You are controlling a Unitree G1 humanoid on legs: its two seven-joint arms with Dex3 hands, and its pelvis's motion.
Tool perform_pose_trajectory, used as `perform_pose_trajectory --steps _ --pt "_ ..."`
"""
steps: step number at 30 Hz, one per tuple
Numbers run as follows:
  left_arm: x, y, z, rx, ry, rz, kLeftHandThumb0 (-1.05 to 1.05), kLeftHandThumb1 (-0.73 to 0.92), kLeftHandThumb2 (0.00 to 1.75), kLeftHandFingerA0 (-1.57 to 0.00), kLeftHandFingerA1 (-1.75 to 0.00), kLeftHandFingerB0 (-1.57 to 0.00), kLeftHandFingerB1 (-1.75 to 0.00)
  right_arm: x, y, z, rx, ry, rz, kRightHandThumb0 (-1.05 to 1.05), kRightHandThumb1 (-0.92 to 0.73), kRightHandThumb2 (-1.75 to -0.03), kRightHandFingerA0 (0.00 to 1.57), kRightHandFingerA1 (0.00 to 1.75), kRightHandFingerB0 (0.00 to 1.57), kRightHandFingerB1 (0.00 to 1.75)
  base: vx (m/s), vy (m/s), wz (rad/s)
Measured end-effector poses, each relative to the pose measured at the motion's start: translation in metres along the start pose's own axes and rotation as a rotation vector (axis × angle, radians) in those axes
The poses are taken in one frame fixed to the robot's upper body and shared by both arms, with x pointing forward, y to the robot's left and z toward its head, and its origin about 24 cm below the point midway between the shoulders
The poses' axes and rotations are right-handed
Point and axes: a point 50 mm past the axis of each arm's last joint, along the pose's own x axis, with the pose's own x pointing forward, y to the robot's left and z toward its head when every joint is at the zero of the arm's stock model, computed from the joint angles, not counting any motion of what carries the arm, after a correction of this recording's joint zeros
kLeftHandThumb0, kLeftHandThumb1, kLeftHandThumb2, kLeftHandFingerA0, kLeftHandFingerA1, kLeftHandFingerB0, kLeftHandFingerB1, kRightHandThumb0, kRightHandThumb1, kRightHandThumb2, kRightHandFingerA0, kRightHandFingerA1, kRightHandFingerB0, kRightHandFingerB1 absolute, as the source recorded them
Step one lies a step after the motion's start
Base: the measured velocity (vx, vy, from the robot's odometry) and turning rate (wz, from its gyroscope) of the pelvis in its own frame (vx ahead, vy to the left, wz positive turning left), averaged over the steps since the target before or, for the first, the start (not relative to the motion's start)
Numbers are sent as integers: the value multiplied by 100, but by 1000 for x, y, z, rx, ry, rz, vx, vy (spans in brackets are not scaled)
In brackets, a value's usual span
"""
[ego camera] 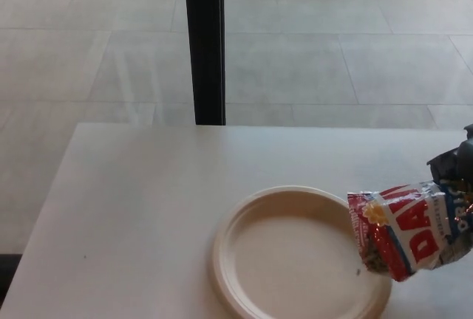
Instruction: The robot uses its right hand to pick up a bag of sunflower seeds kept in the middle of the desk and tilts it over a plate kept next to it to pour out a few seeds and then puts the bag of seeds back on the desk
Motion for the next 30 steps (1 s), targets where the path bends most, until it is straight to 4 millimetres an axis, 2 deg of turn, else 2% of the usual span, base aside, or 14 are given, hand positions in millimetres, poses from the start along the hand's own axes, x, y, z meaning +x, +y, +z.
perform_pose_trajectory --steps 2,3,5,6,7,9,11,18,20,21,23,24,29,30 --pt "0 0 0 1 -4 -4 -75 75 88 -30 -79 -31 -70 1 -3 4 1 -1 -5 -35 -52 -103 93 175 79 155 0 0 0" --pt "0 0 0 2 -3 -5 -79 62 117 -31 -73 -33 -70 2 -4 6 1 -3 -8 -36 -52 -101 93 175 80 146 0 0 0" --pt "0 0 0 6 -4 -7 -78 62 117 -31 -74 -33 -70 2 -6 9 -5 -6 -13 -35 -51 -102 94 175 81 154 0 0 0" --pt "0 0 0 8 -6 -8 -77 60 116 -35 -76 -36 -71 3 -7 10 -8 -3 -13 -35 -50 -101 94 175 81 153 0 0 0" --pt "0 0 0 11 -6 -9 -74 73 89 -32 -82 -33 -72 3 -8 11 -10 -2 -13 -36 -51 -101 93 175 75 159 0 0 0" --pt "0 0 0 12 -4 -8 -76 74 88 -29 -79 -31 -69 4 -9 14 -12 -2 -17 -36 -50 -102 92 175 80 146 0 0 0" --pt "0 0 -1 12 -1 -7 -76 72 89 -30 -80 -32 -70 5 -12 18 -19 -4 -18 -36 -48 -105 93 175 81 145 0 0 0" --pt "1 -1 0 15 -3 -11 -77 72 88 -31 -81 -31 -70 8 -21 22 -45 20 -6 -39 -51 -95 91 175 81 138 0 0 0" --pt "1 -1 0 15 -2 -10 -74 73 87 -33 -84 -33 -72 9 -22 20 -50 40 2 -37 -55 -93 89 163 85 97 0 0 0" --pt "1 -1 0 16 0 -10 -76 70 90 -33 -83 -33 -72 9 -22 19 -51 52 9 -37 -55 -94 90 156 83 88 0 0 0" --pt "1 0 0 16 0 -8 -75 74 82 -32 -85 -33 -72 9 -22 18 -54 76 19 -37 -56 -94 90 156 82 82 0 0 0" --pt "1 0 0 16 1 -8 -76 72 89 -30 -82 -30 -70 9 -22 17 -54 83 22 -39 -58 -91 89 154 78 75 0 0 0" --pt "1 1 0 17 -1 -7 -75 73 90 -31 -84 -31 -71 11 -25 14 -70 135 48 -41 -59 -92 88 153 78 73 0 0 0" --pt "1 1 1 17 -1 -7 -79 60 116 -34 -76 -33 -70 11 -26 14 -73 141 51 -41 -58 -91 89 153 82 81 0 0 0"
